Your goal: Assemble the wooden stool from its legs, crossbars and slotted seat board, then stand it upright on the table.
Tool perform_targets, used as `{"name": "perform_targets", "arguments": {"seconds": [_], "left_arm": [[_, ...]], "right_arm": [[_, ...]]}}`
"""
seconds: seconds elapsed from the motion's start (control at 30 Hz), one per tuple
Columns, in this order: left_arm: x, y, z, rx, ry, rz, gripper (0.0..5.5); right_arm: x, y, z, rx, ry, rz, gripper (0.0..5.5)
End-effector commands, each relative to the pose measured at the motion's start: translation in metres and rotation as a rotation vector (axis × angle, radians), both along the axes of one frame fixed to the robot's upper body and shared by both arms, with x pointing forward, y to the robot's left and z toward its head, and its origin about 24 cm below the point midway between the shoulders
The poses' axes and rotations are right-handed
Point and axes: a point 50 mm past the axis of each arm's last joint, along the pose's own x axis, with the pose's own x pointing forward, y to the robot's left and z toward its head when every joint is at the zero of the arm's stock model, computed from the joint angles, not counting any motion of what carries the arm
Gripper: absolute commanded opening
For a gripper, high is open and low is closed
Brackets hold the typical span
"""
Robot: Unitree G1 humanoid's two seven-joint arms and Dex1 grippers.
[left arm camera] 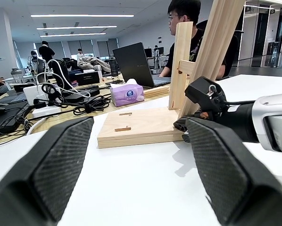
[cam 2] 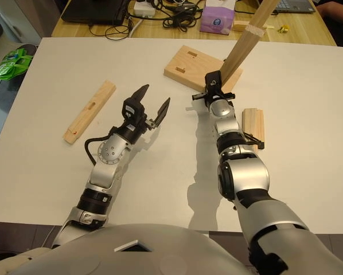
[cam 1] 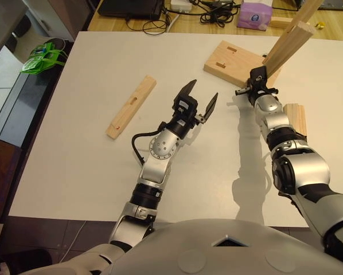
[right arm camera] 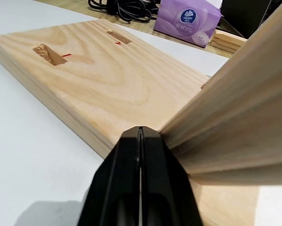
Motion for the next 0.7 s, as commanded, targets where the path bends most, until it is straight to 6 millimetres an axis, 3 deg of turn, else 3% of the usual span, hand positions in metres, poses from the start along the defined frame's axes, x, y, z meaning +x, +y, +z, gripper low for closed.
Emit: {"name": "perform_targets", "arguments": {"seconds": [0.03, 0.47, 0.7], "left_arm": [[0.002, -0.001, 0.0, 0.01, -0.001, -0.008, 3.63], [0.001, 0.0, -0.004, 0.01, 0.008, -0.001, 3.63], [0.003, -0.001, -0.004, 0.01, 0.006, -0.004, 3.63]], "right_arm": [[0.002, -0.002, 0.008, 0.009, -0.07, -0.055, 0.01], [0.004, -0.034, 0.021, -0.02, -0.154, -0.285, 0.01], [-0.005, -0.072, 0.027, -0.039, -0.189, -0.396, 0.01]]}}
